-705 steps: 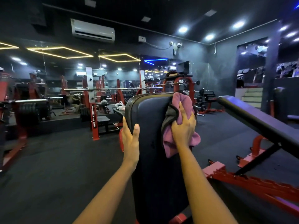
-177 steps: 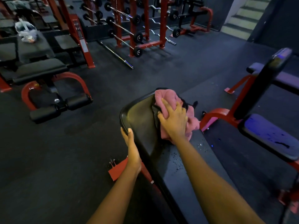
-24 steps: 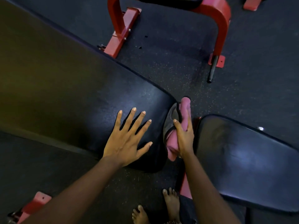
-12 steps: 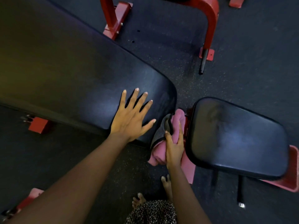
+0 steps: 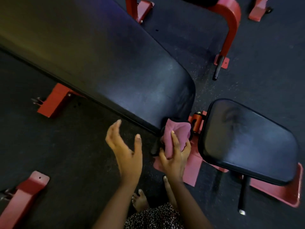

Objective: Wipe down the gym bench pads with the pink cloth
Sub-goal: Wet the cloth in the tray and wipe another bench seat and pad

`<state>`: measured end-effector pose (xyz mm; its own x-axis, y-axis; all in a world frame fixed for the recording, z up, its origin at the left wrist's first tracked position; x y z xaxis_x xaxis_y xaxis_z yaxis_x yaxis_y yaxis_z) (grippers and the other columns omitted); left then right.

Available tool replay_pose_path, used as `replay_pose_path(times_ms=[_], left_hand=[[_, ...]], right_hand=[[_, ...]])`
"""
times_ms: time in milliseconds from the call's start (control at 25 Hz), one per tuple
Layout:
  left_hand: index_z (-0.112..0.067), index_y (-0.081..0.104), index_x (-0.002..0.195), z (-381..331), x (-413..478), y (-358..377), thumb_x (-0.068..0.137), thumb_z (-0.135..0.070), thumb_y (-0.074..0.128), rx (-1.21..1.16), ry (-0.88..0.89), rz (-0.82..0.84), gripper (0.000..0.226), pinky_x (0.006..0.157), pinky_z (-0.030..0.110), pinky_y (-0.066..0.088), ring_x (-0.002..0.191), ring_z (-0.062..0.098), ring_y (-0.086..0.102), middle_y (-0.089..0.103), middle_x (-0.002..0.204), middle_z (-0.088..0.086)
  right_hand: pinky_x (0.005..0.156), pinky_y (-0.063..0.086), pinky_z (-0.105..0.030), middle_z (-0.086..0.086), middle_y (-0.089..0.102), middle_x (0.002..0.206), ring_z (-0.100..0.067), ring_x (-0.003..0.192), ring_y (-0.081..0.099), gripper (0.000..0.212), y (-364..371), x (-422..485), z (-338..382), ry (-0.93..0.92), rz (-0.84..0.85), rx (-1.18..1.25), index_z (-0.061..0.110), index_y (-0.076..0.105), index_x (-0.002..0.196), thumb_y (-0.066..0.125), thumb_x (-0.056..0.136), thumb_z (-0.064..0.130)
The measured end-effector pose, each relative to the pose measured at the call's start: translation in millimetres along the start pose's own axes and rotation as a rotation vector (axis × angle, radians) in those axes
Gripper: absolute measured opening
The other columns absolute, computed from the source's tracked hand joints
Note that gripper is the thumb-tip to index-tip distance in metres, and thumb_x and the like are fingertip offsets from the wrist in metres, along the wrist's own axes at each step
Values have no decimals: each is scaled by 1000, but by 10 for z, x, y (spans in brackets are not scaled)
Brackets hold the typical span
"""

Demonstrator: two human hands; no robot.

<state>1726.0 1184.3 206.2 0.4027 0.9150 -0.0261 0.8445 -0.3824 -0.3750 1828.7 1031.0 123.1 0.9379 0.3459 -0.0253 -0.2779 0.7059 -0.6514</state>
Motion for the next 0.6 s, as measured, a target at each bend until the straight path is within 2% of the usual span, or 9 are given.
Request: replay_pose_path(times_ms=[40, 80, 160, 240, 400, 480, 600], left_hand=[[-25, 25, 145, 159, 26, 27, 92, -30, 50, -252, -276, -34, 59, 107, 14, 26, 136, 11, 30, 24, 150, 1], [-26, 21, 147, 271, 60, 133, 95, -37, 43, -472, -481, -17, 57, 110, 22, 25, 139, 14, 29, 24, 153, -1], [-24, 24, 148, 320, 180, 324, 96, -52, 27, -746, -633, 62, 58, 117, 35, 20, 140, 17, 29, 29, 153, 1], [-19, 33, 145, 352, 300, 336, 94, -60, 21, -898, -633, 83, 66, 116, 40, 24, 136, 21, 38, 39, 148, 5], [-17, 36, 143, 477, 353, 262, 91, -66, 17, -904, -645, 154, 74, 117, 42, 23, 133, 20, 41, 43, 145, 6], [-20, 35, 144, 451, 375, 190, 90, -67, 16, -886, -647, 176, 74, 117, 43, 23, 134, 19, 41, 42, 146, 5], [-23, 37, 143, 391, 478, -25, 91, -64, 18, -918, -614, 89, 69, 115, 41, 27, 133, 19, 42, 44, 145, 3]], right_hand=[[103, 34, -40, -12, 26, 138, -30, 125, 33, 79, 32, -7, 120, -177, 27, -116, 43, 34, 134, 72, 66, 28], [101, 35, -43, -12, 25, 137, -33, 124, 33, 80, 70, -11, 230, -379, 47, -227, 41, 35, 135, 75, 67, 27], [98, 35, -44, -14, 29, 134, -34, 120, 34, 85, 115, 24, 348, -692, 65, -423, 42, 28, 140, 75, 70, 29], [96, 32, -45, -14, 31, 132, -33, 117, 36, 90, 114, 110, 404, -856, 67, -566, 46, 17, 144, 72, 73, 32], [83, 48, -47, -12, 36, 129, -31, 112, 39, 57, 59, 224, 623, -1073, 91, -707, 41, 33, 134, 52, 80, 40], [80, 50, -47, -11, 37, 130, -31, 112, 40, 59, 85, 248, 806, -1151, 127, -741, 39, 36, 133, 57, 77, 43], [79, 50, -48, -10, 36, 133, -31, 112, 41, 61, 235, 310, 1193, -1290, 227, -766, 37, 51, 128, 71, 71, 44]])
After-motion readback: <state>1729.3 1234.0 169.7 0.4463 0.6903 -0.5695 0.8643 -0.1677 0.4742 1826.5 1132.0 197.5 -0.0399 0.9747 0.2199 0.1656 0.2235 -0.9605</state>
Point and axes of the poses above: each hand's wrist, its own x-axis towards the middle knuckle, its own y-axis out of the palm, z = x × y, the point moved 8 cm from there along x, towards the middle knuckle
